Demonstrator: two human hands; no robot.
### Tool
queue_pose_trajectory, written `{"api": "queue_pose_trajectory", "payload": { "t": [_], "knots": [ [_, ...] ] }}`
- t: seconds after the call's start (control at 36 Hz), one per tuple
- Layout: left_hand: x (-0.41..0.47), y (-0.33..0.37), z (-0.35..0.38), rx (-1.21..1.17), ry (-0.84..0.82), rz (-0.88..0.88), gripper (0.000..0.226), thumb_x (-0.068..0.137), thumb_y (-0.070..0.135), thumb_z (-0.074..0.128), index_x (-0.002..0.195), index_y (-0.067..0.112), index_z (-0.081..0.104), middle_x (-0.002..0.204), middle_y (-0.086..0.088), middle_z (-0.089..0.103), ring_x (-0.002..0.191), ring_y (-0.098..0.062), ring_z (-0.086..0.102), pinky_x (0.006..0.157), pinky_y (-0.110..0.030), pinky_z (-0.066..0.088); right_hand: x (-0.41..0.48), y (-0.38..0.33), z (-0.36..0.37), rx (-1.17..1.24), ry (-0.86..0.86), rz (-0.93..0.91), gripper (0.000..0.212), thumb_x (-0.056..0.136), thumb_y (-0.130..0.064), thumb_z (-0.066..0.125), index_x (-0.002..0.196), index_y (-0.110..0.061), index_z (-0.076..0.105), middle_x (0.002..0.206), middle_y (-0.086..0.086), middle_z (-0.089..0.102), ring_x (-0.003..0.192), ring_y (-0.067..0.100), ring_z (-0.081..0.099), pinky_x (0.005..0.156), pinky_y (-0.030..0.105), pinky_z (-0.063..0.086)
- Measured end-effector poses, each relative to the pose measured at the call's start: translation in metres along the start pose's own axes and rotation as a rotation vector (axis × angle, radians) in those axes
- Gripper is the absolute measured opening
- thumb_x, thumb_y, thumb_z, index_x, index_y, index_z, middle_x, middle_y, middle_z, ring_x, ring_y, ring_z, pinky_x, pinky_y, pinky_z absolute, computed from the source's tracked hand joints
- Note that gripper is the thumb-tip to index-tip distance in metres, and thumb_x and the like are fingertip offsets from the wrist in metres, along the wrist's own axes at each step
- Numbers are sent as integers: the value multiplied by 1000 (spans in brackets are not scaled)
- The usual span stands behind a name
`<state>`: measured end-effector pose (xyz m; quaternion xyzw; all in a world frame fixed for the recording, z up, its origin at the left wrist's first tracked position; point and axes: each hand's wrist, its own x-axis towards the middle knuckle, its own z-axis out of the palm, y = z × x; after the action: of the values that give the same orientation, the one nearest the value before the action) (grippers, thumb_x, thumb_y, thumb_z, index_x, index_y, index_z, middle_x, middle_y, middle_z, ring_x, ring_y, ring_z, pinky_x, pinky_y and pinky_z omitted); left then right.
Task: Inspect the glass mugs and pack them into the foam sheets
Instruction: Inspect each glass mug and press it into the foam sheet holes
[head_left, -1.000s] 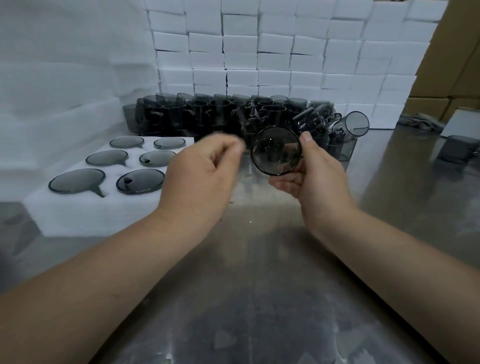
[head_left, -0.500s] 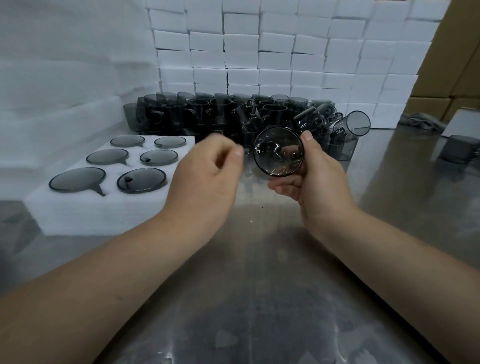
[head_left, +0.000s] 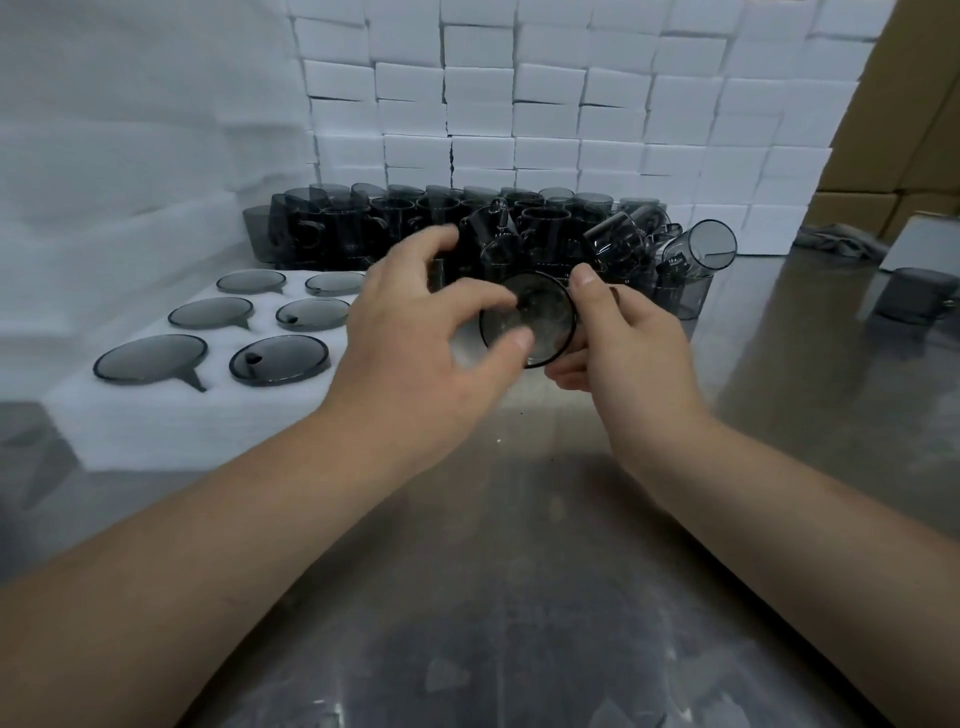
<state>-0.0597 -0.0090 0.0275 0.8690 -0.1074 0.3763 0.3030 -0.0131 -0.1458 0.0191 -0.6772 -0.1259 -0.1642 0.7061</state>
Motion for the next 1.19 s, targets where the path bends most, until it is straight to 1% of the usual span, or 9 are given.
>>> {"api": "queue_pose_trajectory", "payload": {
  "t": [0.17,0.28,0.39,0.53,0.67,0.75,0.89,1.08,1.19],
  "knots": [
    [0,-6,2,456,-305,91,74,67,65,48,135,40,37,156,-1,-3,142,-21,2,114,-45,2,-7,0,2,-136,-87,-110,22,84,-45,59,69,-30,65,55,-8,58,50,9,58,52,24,48],
    [2,-12,6,650,-350,106,71,78,61,50,141,42,21,155,1,8,141,-21,12,113,-48,1,-5,2,3,-191,-83,-105,23,83,-48,59,75,-28,66,58,-6,60,54,12,60,60,38,53],
    [5,-13,5,696,-339,151,49,83,54,46,130,42,41,141,8,36,131,-18,29,113,-50,6,-5,2,4,-242,-53,-92,28,86,-47,56,75,-23,65,53,-7,57,49,12,59,65,44,55],
    [3,-11,4,589,-282,141,27,78,46,62,101,33,67,143,3,36,130,-19,33,110,-47,0,-6,-1,6,-284,-59,-79,38,86,-50,53,66,-19,58,51,-1,55,46,12,58,64,45,54],
    [0,-8,4,319,-165,134,19,70,24,76,73,23,58,126,-5,47,109,-25,50,109,-48,18,-4,-2,3,-208,-22,-49,44,87,-48,54,65,-10,55,50,1,53,43,12,57,47,26,46],
    [0,-2,2,94,-22,89,32,66,13,78,77,22,49,110,-2,47,101,-22,50,92,-38,37,1,-2,-1,-151,24,-3,42,88,-47,53,64,-12,54,46,-5,51,41,13,56,42,21,44],
    [2,-3,1,19,39,-44,36,74,19,71,90,24,39,90,6,48,89,-17,50,75,-21,32,8,-1,-7,-64,56,76,43,88,-48,52,74,-8,60,49,0,52,40,14,56,41,20,43],
    [-1,-7,3,-48,-42,-141,15,80,29,66,70,25,56,76,11,62,56,-2,55,55,-20,39,2,-1,-2,44,-19,26,42,84,-53,48,74,-15,63,59,15,63,43,16,59,42,21,44],
    [0,-7,4,-32,-40,-147,14,82,36,62,71,29,65,64,7,63,58,-6,55,55,-22,41,2,-5,-3,109,-14,42,38,91,-47,48,69,-19,63,58,12,62,42,17,58,41,21,42]
  ]
}}
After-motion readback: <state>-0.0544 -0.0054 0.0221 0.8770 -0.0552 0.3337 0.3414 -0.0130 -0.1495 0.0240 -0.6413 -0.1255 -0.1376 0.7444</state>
